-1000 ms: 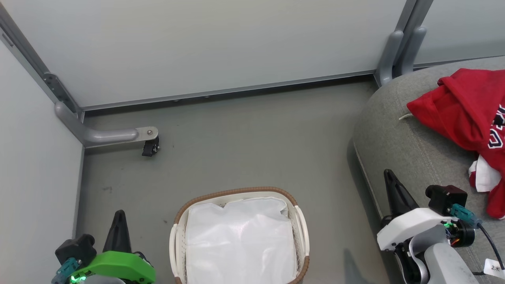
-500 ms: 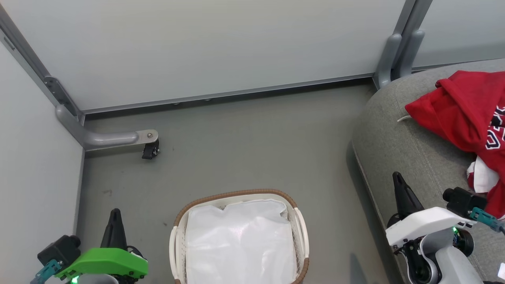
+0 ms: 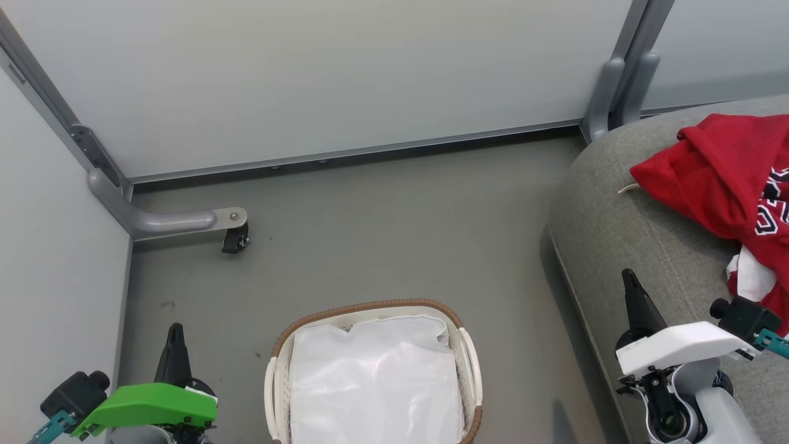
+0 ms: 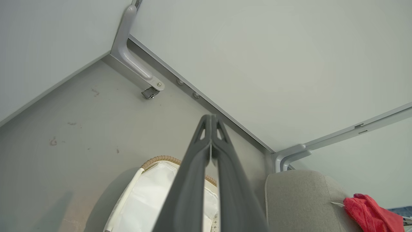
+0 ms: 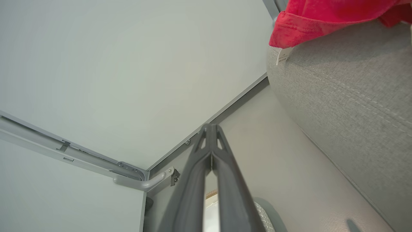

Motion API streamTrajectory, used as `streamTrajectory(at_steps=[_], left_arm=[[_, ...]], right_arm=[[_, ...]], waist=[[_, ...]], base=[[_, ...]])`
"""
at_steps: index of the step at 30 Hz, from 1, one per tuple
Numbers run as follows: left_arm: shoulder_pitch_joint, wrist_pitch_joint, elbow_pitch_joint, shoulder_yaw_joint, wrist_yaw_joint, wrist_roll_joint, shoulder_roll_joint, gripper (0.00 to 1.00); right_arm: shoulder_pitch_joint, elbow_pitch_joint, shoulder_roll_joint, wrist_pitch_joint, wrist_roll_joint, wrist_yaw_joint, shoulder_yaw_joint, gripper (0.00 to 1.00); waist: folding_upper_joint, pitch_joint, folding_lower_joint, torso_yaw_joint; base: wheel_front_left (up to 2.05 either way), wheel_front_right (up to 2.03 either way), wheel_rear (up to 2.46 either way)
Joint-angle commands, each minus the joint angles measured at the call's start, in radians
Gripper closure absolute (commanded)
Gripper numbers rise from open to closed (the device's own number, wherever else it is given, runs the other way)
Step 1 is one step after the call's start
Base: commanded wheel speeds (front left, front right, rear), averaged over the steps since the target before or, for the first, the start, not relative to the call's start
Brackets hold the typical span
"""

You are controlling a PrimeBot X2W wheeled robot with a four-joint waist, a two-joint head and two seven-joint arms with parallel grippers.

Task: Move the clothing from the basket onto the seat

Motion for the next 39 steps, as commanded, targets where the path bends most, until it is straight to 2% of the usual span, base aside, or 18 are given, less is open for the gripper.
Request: streamTrajectory(at_steps=[1,39], left_arm=[[-0.023,0.008,-0.019,0.005,-0.004,-0.035,0.005,1.00],[-0.038,0.115,-0.070,0.035,-0.018,-0.436,0.007,1.00]], right_arm=[[0.004,-0.018,-0.006,0.008,0.036,0.000,-0.007,1.00],[0.038,-0.067,-0.007,0.114,0.460,-0.001,-0.047,1.00]], waist=[[0.0000,-0.001,0.0000,0.000],[0.0000,-0.032,0.0000,-0.006]], base=[[0.00,0.00,0.00],[0.00,0.00,0.00]])
